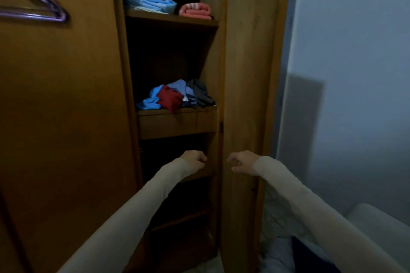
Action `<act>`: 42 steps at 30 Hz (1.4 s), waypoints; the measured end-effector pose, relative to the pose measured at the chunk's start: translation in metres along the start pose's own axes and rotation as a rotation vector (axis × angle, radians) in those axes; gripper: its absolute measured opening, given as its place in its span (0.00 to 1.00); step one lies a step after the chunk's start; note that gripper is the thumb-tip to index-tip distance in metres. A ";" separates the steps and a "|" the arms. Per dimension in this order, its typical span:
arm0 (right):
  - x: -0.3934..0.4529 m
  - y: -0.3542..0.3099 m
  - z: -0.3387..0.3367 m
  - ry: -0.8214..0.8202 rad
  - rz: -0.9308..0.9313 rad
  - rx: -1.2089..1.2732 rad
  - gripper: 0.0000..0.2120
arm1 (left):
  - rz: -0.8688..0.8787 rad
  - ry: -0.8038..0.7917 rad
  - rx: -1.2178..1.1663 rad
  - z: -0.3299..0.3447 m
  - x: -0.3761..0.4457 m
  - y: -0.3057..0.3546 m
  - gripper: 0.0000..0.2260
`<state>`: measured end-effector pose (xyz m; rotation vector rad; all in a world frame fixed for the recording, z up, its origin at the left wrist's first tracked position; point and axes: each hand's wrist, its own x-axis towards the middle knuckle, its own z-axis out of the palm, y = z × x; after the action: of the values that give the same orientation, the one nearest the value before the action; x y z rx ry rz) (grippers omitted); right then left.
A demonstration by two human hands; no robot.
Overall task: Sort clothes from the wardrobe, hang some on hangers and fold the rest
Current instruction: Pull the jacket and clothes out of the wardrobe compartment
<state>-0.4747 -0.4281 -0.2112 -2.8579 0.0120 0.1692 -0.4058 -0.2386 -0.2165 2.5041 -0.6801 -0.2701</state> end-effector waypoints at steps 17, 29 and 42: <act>0.241 -0.067 -0.057 0.133 -0.068 0.000 0.20 | 0.034 0.266 0.106 -0.133 0.164 -0.113 0.14; 0.373 -0.067 -0.095 0.300 -0.063 -0.034 0.22 | 0.138 0.515 0.130 -0.186 0.273 -0.131 0.16; 0.518 -0.038 -0.164 0.435 0.035 0.074 0.30 | -0.230 0.564 0.186 -0.219 0.404 -0.121 0.30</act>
<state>0.0595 -0.4329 -0.1052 -2.7614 0.1521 -0.4378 0.0587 -0.2638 -0.1185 2.6488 -0.1940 0.4281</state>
